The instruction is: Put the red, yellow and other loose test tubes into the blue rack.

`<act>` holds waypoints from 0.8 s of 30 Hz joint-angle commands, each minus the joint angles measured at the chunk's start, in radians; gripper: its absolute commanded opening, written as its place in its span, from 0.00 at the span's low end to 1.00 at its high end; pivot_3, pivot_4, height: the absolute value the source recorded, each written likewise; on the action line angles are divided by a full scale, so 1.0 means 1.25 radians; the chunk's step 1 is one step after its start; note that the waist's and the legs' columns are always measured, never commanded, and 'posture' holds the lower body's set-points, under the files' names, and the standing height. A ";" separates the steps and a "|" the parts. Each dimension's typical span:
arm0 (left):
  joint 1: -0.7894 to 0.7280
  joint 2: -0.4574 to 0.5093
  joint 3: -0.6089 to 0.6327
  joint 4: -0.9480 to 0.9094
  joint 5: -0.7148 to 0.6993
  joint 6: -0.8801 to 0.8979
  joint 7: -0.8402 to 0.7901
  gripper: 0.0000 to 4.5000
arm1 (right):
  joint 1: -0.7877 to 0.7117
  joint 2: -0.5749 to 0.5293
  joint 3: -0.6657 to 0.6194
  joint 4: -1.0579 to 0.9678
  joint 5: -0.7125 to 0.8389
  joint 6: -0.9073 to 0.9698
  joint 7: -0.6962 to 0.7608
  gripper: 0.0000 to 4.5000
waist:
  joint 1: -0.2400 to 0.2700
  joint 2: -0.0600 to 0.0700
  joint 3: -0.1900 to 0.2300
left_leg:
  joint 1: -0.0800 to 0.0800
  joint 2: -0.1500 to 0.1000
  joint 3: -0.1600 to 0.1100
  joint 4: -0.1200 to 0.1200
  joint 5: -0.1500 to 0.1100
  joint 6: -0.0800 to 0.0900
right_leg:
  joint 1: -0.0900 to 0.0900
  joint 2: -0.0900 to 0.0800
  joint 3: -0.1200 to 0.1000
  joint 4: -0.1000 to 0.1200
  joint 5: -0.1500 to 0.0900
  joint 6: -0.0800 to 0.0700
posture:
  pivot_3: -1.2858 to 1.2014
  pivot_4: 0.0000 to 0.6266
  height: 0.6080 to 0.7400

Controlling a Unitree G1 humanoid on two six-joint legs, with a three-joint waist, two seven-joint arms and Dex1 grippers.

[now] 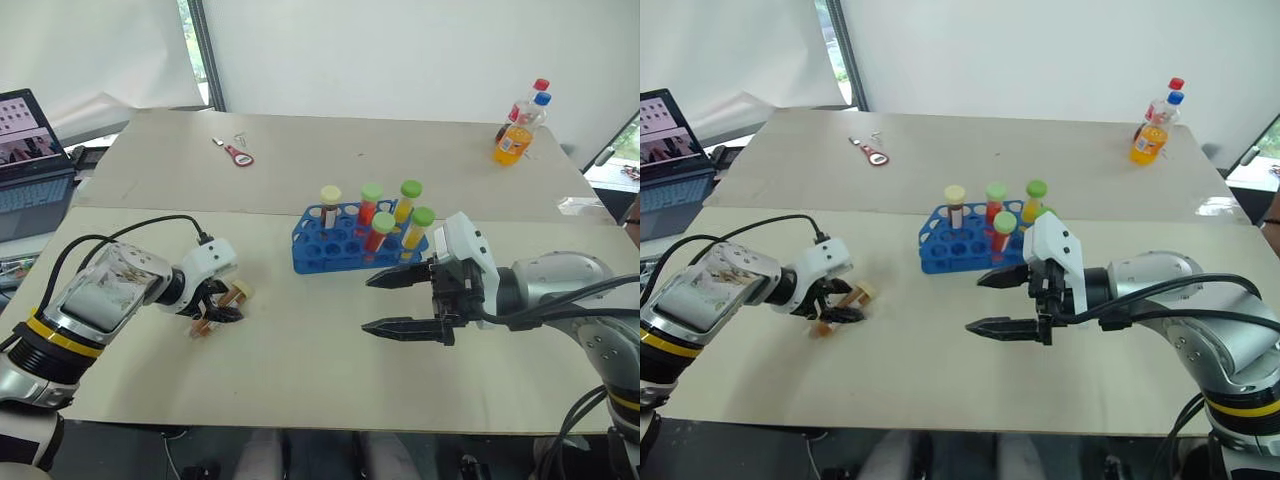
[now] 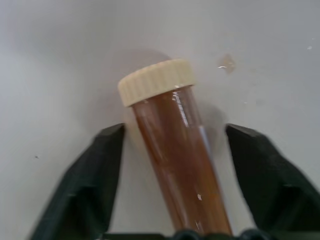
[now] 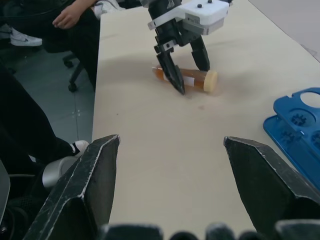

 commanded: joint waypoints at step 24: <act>-0.158 -0.514 0.258 0.238 -0.124 -0.446 0.023 0.20 | 0.211 -0.057 -0.189 -0.160 -0.051 -0.024 -0.211 0.83 | -0.001 -0.001 0.000 | -0.004 -0.002 -0.007 0.007 -0.001 0.001 | 0.000 -0.001 0.001 0.002 0.001 0.003 | 0.52 0.24 1.00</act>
